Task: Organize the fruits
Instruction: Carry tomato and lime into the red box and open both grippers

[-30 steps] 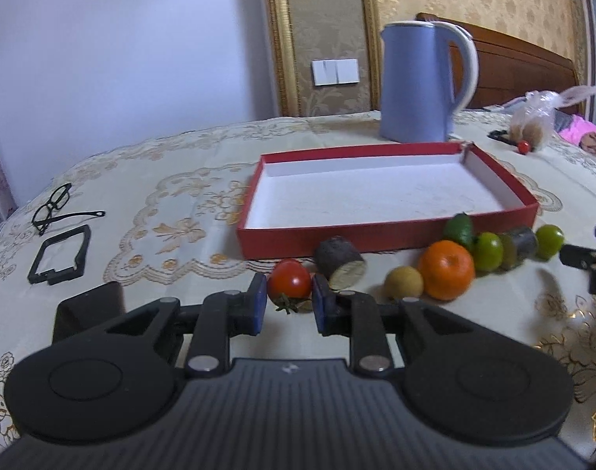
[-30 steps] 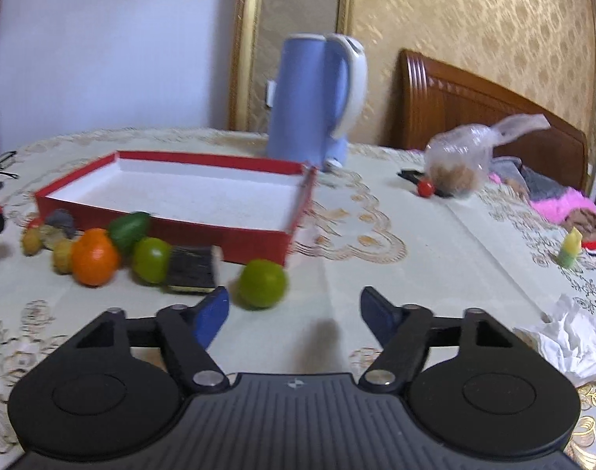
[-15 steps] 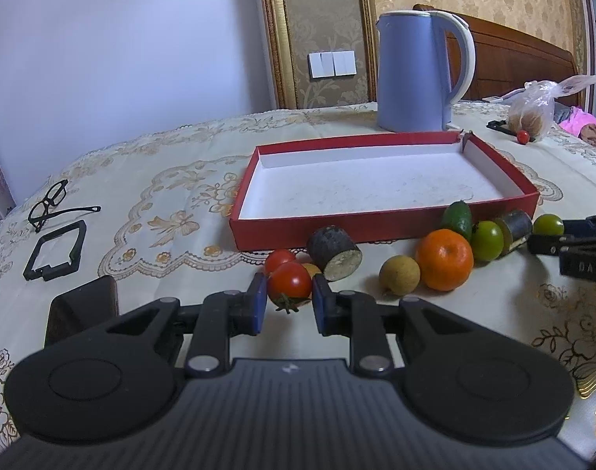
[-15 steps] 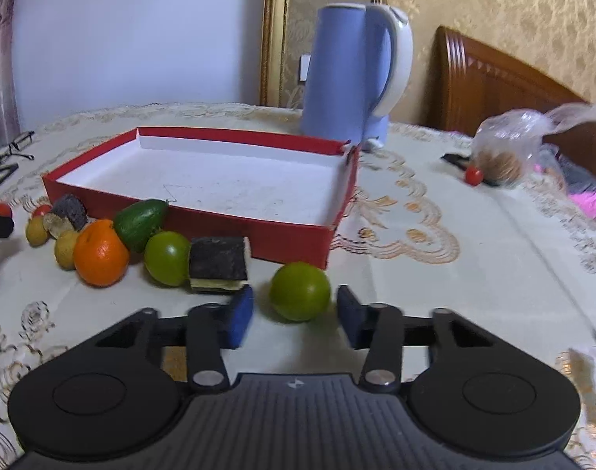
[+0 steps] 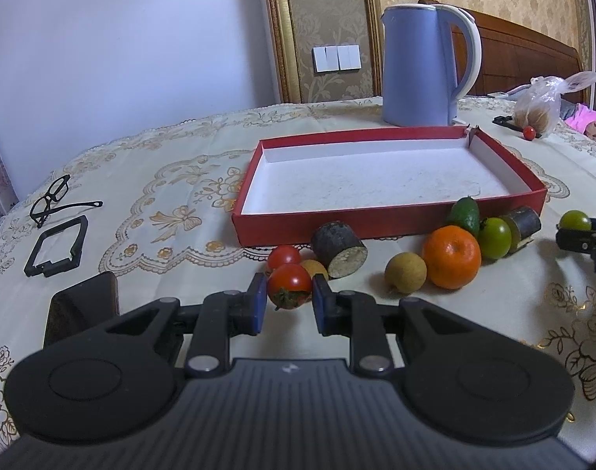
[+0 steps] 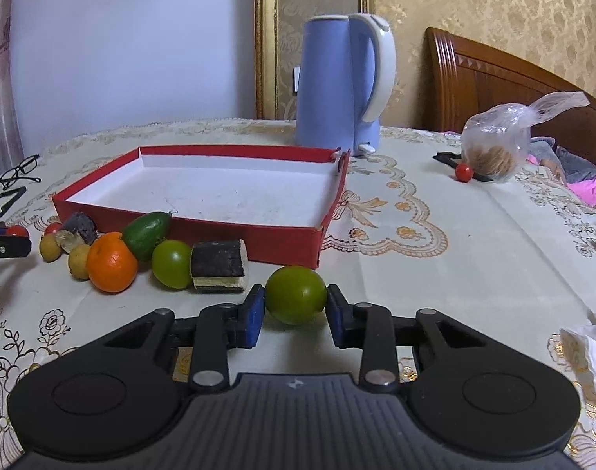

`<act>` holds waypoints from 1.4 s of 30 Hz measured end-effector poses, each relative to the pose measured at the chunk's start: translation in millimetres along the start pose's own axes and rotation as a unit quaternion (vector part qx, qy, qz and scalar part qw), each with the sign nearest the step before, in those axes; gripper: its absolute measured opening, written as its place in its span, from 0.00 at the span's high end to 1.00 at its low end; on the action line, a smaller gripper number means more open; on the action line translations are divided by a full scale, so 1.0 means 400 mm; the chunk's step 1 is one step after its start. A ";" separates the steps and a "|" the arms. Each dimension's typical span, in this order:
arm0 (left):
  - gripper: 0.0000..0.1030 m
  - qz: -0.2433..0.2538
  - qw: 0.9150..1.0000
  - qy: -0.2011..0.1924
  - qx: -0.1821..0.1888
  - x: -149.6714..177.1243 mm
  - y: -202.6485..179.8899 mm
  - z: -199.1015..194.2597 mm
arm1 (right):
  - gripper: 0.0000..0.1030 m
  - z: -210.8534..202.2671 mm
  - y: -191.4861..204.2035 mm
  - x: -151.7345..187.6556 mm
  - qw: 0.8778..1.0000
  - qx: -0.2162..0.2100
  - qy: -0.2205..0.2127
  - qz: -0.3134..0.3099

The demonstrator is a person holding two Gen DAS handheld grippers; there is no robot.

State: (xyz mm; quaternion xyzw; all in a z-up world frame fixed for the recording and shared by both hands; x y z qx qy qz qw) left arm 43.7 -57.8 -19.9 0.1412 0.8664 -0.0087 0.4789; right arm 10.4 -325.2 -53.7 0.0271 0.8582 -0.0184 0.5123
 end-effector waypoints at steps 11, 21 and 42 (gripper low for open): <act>0.78 0.020 1.000 -0.002 -0.009 -0.087 -0.026 0.050 | 0.68 -0.047 0.007 0.001 1.000 -0.010 -0.021 -0.003; 0.77 0.025 0.998 0.024 -0.049 -0.208 -0.061 0.233 | 0.68 -0.070 -0.001 0.005 0.999 -0.014 -0.031 0.002; 0.05 -0.197 0.976 -0.067 -0.059 -0.058 0.200 0.106 | 0.68 -0.059 0.045 -0.005 0.999 -0.036 -0.035 -0.001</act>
Point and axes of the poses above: each gripper's, at about its wrist camera, not at the fingertips, and z roughly the way its jaws point, y to its left, x to its underside, the point moved 6 cm from there along z, roughly the way its jaws point, and after that the axes turned 2 degrees about x, right-handed, at the moved point
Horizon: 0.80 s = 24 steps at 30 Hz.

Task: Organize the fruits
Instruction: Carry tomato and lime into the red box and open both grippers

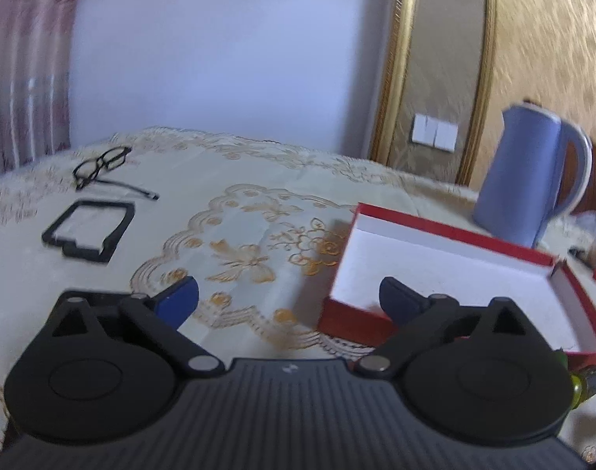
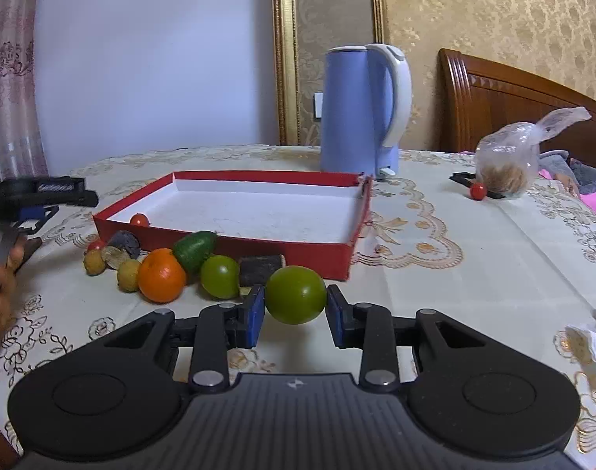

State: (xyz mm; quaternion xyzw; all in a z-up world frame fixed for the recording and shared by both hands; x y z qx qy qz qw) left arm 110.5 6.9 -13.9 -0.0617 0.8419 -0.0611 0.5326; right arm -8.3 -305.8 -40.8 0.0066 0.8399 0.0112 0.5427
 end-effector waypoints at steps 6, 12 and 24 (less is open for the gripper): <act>0.00 -0.023 0.999 -0.006 0.033 -0.004 0.017 -0.017 | 0.68 0.052 0.009 -0.037 1.000 -0.007 0.006 0.002; 0.00 -0.007 0.999 -0.021 0.025 -0.005 0.010 -0.026 | 0.68 0.128 0.004 -0.095 0.999 -0.018 0.013 0.022; 0.00 -0.013 1.000 -0.005 0.023 -0.001 0.018 -0.012 | 0.62 0.342 -0.067 -0.220 0.996 0.067 0.044 0.045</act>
Point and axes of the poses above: each gripper's, at about its wrist camera, not at the fingertips, and z roughly the way its jaws point, y to its left, x to its underside, the point moved 6 cm from there along z, roughly the way its jaws point, and after that the axes turned 2 degrees about x, right-handed, at the moved point
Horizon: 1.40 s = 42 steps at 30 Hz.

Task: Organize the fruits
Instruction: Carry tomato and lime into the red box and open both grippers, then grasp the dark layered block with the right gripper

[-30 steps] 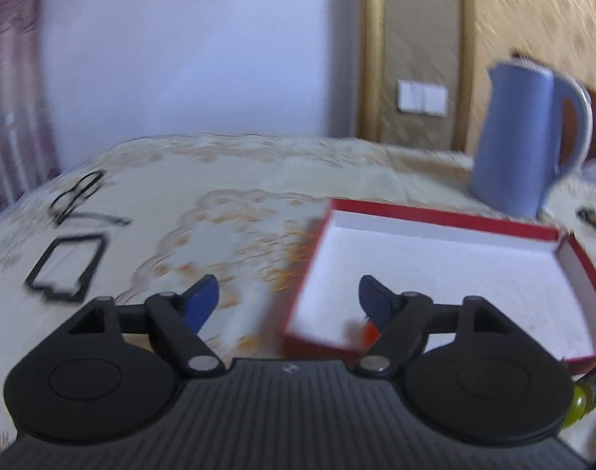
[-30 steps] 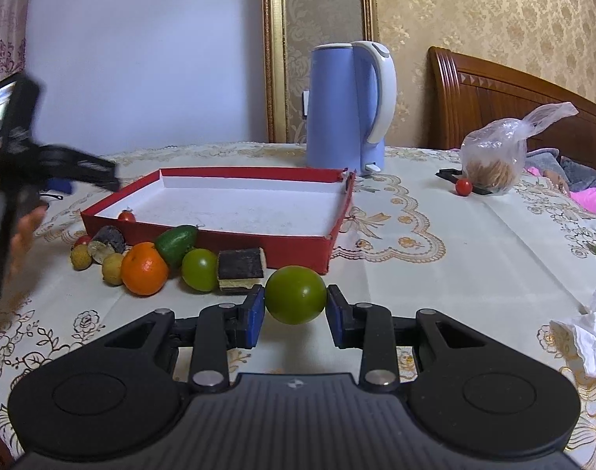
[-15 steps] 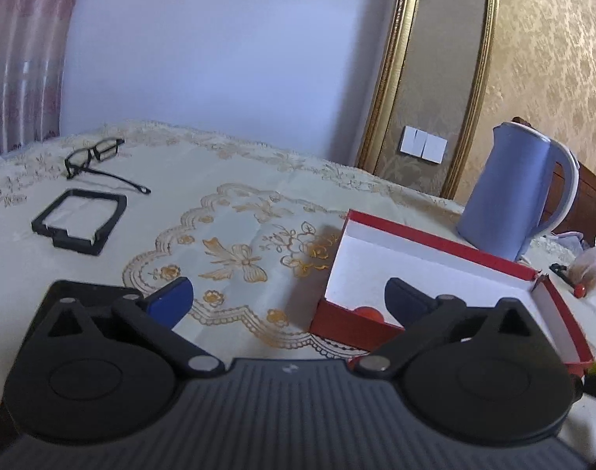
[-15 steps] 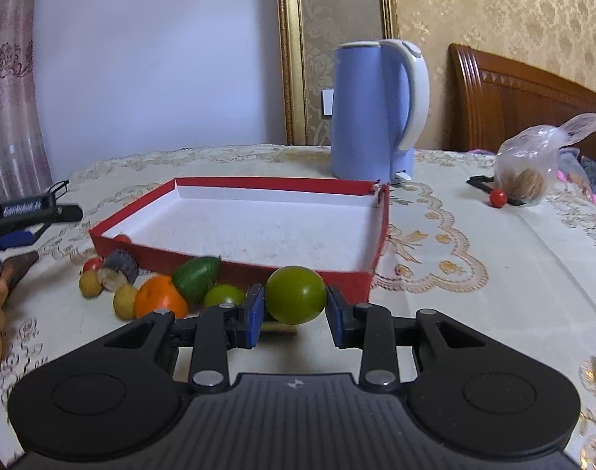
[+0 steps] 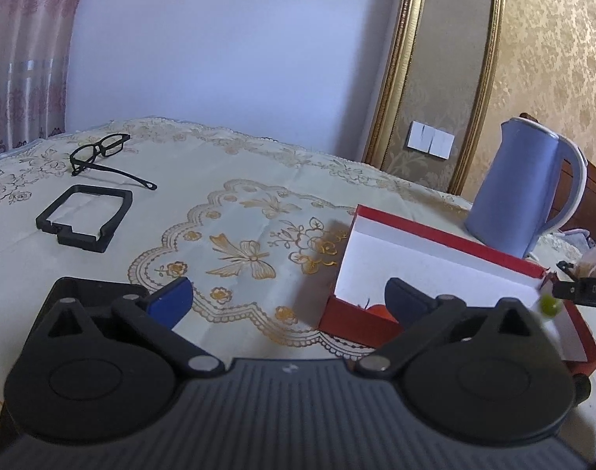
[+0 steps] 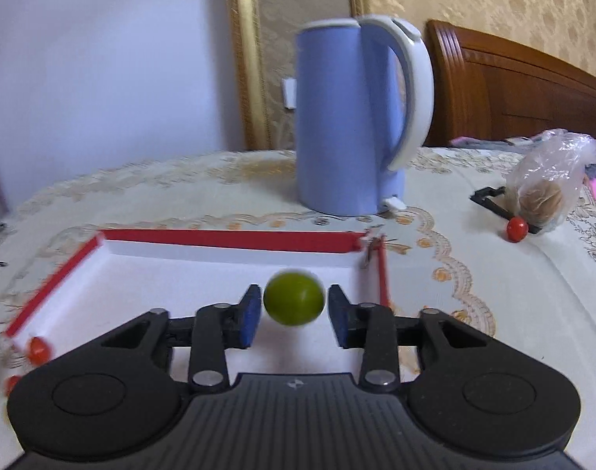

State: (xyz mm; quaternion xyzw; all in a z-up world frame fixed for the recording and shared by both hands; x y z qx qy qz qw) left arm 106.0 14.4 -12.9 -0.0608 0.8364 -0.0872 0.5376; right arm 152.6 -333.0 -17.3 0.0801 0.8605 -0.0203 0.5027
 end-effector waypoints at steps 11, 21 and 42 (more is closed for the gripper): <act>0.00 0.009 1.000 -0.002 0.000 0.001 -0.006 0.001 | 0.62 -0.276 0.004 0.174 0.997 -0.046 -0.058 -0.009; 0.00 0.001 1.000 0.008 0.000 0.003 0.000 0.010 | 0.61 -0.260 0.057 0.249 0.997 -0.044 -0.027 -0.058; 0.00 0.001 1.000 0.012 -0.005 0.008 0.004 0.013 | 0.56 -0.188 0.089 0.230 0.995 -0.016 -0.005 -0.098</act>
Point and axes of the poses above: each gripper's, at about its wrist camera, not at the fingertips, and z roughly the way its jaws point, y to its left, x to its underside, the point moved 6 cm from there along z, roughly the way its jaws point, and after that the axes turned 2 degrees about x, right-handed, at the moved point
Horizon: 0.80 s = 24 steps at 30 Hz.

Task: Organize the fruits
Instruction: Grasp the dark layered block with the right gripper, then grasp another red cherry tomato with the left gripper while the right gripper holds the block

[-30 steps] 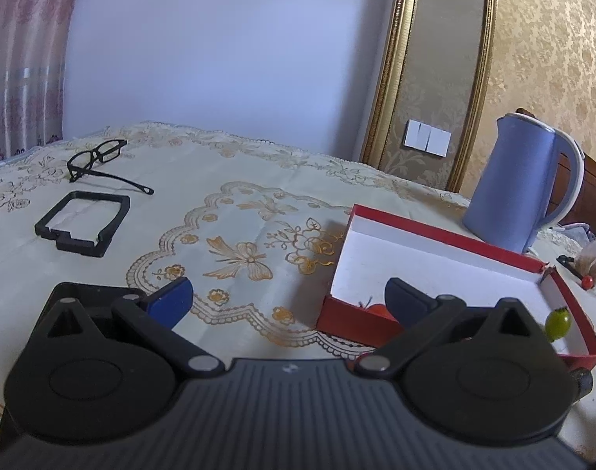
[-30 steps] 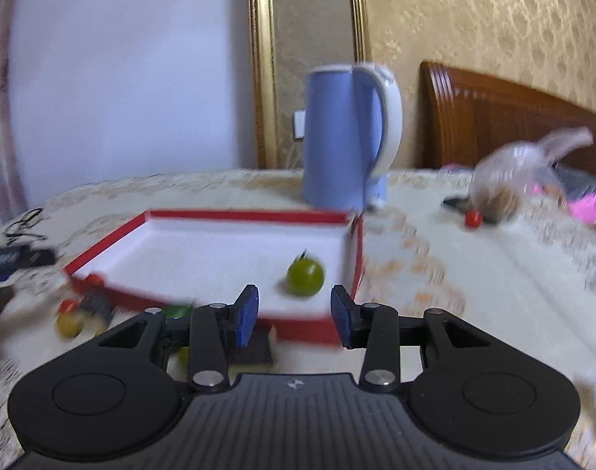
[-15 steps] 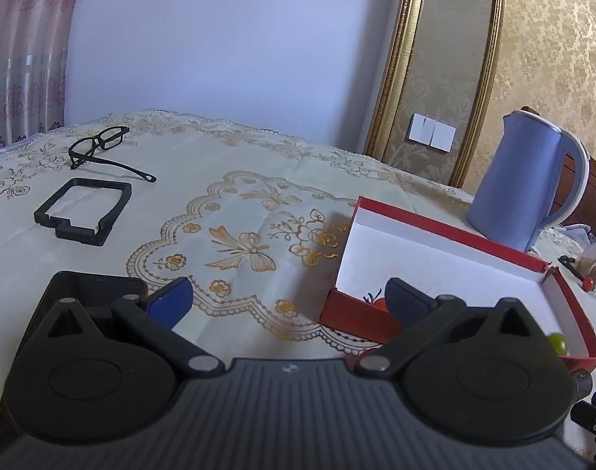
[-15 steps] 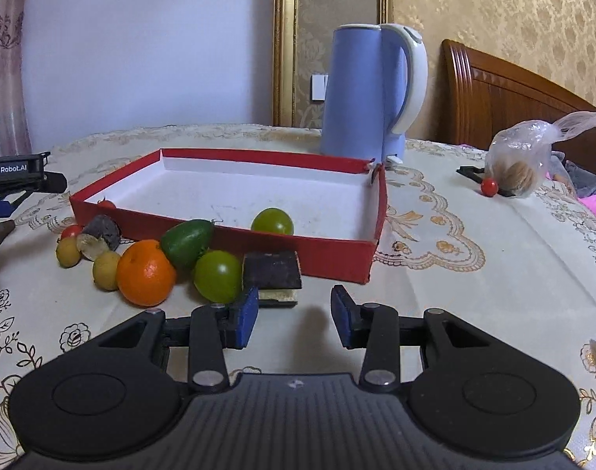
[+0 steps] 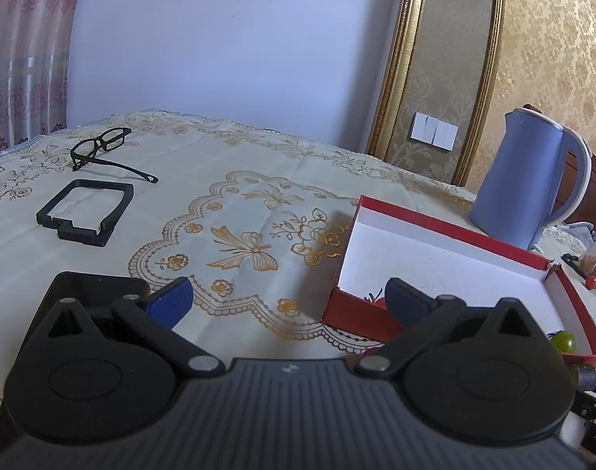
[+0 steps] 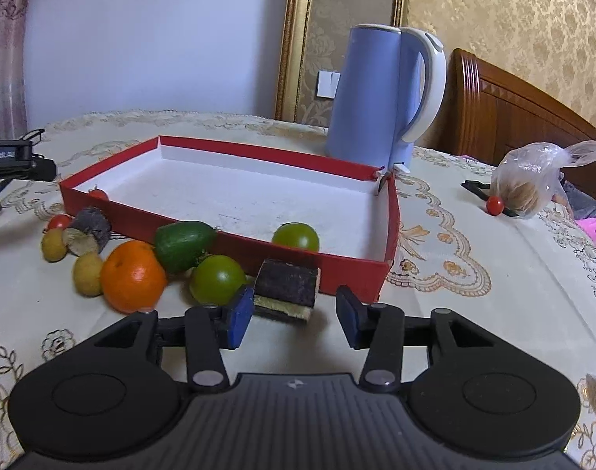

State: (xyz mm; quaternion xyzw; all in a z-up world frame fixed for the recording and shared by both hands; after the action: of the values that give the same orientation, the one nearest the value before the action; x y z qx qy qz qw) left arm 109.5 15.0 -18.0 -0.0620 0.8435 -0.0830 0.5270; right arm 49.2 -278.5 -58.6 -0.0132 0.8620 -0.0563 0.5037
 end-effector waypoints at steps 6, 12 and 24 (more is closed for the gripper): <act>0.00 0.006 1.000 0.000 -0.001 0.001 -0.005 0.001 | 0.67 -0.005 -0.018 0.010 0.999 -0.023 0.001 0.033; 0.00 0.020 1.000 -0.001 -0.013 0.004 -0.016 0.000 | 0.67 -0.072 -0.043 0.017 0.997 -0.032 -0.029 0.064; 0.14 0.127 0.987 0.070 -0.074 0.042 -0.038 0.043 | 0.67 -0.112 -0.064 0.019 0.994 -0.051 -0.048 0.088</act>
State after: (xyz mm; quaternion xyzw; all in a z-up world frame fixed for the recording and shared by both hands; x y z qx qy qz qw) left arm 118.0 -4.2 -36.9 0.0129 0.8831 0.0435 0.4670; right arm 5.7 -300.9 -40.5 0.0342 0.8364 0.0325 0.5461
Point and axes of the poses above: each gripper's, at about its wrist camera, not at the fingertips, and z roughly the way its jaws point, y to its left, x to its underside, the point moved 6 cm from there along z, roughly the way its jaws point, and after that the axes turned 2 degrees about x, right-handed, at the moved point
